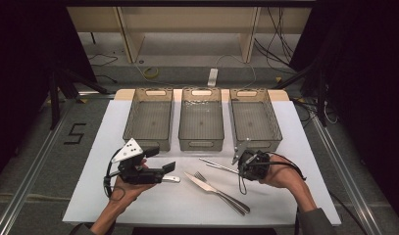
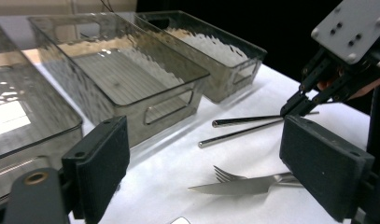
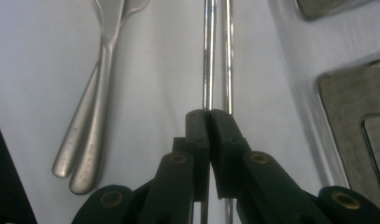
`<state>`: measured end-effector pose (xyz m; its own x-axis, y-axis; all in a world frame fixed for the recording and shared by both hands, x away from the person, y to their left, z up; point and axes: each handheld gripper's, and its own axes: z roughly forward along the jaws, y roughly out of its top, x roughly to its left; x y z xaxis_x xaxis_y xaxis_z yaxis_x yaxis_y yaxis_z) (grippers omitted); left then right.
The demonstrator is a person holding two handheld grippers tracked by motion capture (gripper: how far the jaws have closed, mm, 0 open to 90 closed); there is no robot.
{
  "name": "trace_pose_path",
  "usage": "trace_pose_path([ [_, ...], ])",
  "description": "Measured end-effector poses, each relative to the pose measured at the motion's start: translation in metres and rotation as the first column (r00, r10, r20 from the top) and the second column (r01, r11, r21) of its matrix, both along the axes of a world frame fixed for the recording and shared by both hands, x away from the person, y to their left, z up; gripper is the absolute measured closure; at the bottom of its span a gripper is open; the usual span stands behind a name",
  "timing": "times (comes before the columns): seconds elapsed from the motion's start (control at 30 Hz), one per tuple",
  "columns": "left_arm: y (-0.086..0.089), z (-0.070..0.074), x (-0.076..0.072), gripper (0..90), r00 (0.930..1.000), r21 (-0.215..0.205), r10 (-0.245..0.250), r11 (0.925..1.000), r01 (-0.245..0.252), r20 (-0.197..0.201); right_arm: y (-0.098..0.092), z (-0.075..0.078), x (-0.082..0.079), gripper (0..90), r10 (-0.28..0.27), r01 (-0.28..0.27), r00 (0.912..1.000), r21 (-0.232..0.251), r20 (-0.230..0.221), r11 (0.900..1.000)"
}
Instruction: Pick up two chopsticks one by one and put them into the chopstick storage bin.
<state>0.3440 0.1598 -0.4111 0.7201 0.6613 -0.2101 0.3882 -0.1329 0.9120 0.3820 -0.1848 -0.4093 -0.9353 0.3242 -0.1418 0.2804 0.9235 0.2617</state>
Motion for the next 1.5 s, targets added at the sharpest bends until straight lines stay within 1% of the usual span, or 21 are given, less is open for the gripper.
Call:
trace_pose_path([
  [0.1, -0.008, 0.000, 0.003, 15.8, 0.9995, 0.056, -0.019, 0.9983, 0.018, 0.026, 0.005, 0.004, -0.004, 86.8, 0.025, -0.025, 0.9997, -0.001, 0.007, 1.000],
  [0.17, -0.016, 0.000, 0.005, 16.1, 0.9987, 0.082, -0.042, 0.9958, 0.040, 0.028, 0.009, 0.005, -0.006, 86.8, 0.031, -0.031, 0.9994, 0.008, 0.013, 0.999],
  [0.27, -0.029, -0.002, 0.009, 16.2, 0.9958, 0.144, -0.088, 0.9861, 0.083, 0.027, 0.015, 0.006, -0.008, 86.8, 0.047, -0.047, 0.9988, 0.003, 0.017, 0.999],
  [0.33, -0.039, -0.004, 0.010, 17.3, 0.9913, 0.201, -0.126, 0.9728, 0.115, 0.041, 0.018, 0.006, -0.009, 86.8, 0.058, -0.057, 0.9982, -0.001, 0.016, 0.998],
  [0.5, -0.053, -0.007, 0.012, 19.5, 0.9813, 0.270, -0.188, 0.9480, 0.169, 0.044, 0.026, 0.008, -0.013, 86.8, 0.096, -0.096, 0.9949, -0.013, 0.030, 0.995],
  [0.57, -0.058, -0.008, 0.012, 20.4, 0.9759, 0.285, -0.216, 0.9374, 0.199, 0.029, 0.030, 0.008, -0.015, 86.8, 0.111, -0.111, 0.9935, -0.016, 0.027, 0.994],
  [0.6, -0.060, -0.008, 0.012, 21.0, 0.9717, 0.300, -0.235, 0.9290, 0.217, 0.025, 0.032, 0.008, -0.016, 86.8, 0.102, -0.102, 0.9945, -0.015, 0.023, 0.995],
  [0.63, -0.063, -0.009, 0.012, 21.7, 0.9680, 0.322, -0.250, 0.9187, 0.229, 0.024, 0.034, 0.008, -0.016, 86.8, 0.117, -0.116, 0.9927, -0.018, 0.028, 0.993],
  [0.67, -0.066, -0.010, 0.011, 22.4, 0.9639, 0.348, -0.266, 0.9056, 0.242, 0.020, 0.035, 0.008, -0.017, 86.8, 0.122, -0.121, 0.9922, -0.019, 0.027, 0.992],
  [0.73, -0.072, -0.013, 0.011, 23.4, 0.9573, 0.385, -0.289, 0.8846, 0.263, 0.009, 0.037, 0.008, -0.018, 86.8, 0.129, -0.129, 0.9914, -0.022, 0.022, 0.991],
  [0.8, -0.076, -0.016, 0.011, 24.4, 0.9513, 0.409, -0.308, 0.8673, 0.283, -0.004, 0.038, 0.008, -0.019, 86.8, 0.135, -0.134, 0.9904, -0.026, 0.028, 0.991],
  [0.83, -0.077, -0.017, 0.010, 24.4, 0.9480, 0.413, -0.318, 0.8618, 0.294, -0.012, 0.039, 0.008, -0.019, 86.8, 0.138, -0.137, 0.9901, -0.029, 0.027, 0.990],
  [0.97, -0.078, -0.017, 0.010, 29.1, 0.9410, 0.425, -0.337, 0.8481, 0.316, -0.025, 0.043, 0.009, -0.023, 86.8, 0.154, -0.153, 0.9878, -0.032, 0.024, 0.988],
  [1.1, -0.078, -0.019, 0.008, 37.5, 0.9322, 0.455, -0.362, 0.8285, 0.327, -0.011, 0.046, 0.010, -0.026, 86.8, 0.174, -0.172, 0.9843, -0.039, 0.033, 0.984],
  [1.13, -0.079, -0.019, 0.007, 39.6, 0.9300, 0.454, -0.367, 0.8263, 0.334, -0.015, 0.046, 0.010, -0.026, 86.8, 0.183, -0.182, 0.9826, -0.042, 0.031, 0.982],
  [1.2, -0.079, -0.019, 0.006, 43.7, 0.9240, 0.467, -0.382, 0.8137, 0.347, -0.021, 0.047, 0.010, -0.027, 86.8, 0.183, -0.182, 0.9826, -0.042, 0.031, 0.982],
  [1.23, -0.079, -0.020, 0.005, 45.7, 0.9238, 0.478, -0.383, 0.8094, 0.340, -0.010, 0.048, 0.011, -0.029, 86.8, 0.180, -0.179, 0.9831, -0.039, 0.031, 0.983],
  [1.27, -0.080, -0.020, 0.004, 47.7, 0.9235, 0.483, -0.384, 0.8080, 0.337, -0.003, 0.048, 0.011, -0.029, 86.8, 0.191, -0.189, 0.9811, -0.038, 0.034, 0.981],
  [1.3, -0.081, -0.019, 0.003, 49.2, 0.9188, 0.487, -0.395, 0.8016, 0.346, -0.004, 0.048, 0.011, -0.030, 86.8, 0.190, -0.189, 0.9813, -0.037, 0.033, 0.981],
  [1.37, -0.082, -0.019, 0.002, 52.3, 0.9125, 0.490, -0.409, 0.7930, 0.362, -0.012, 0.049, 0.011, -0.031, 86.7, 0.191, -0.189, 0.9813, -0.045, 0.028, 0.981],
  [1.5, -0.083, -0.022, 0.001, 58.3, 0.9015, 0.515, -0.432, 0.7659, 0.384, -0.031, 0.050, 0.010, -0.032, 86.7, 0.210, -0.209, 0.9771, -0.043, 0.033, 0.977],
])
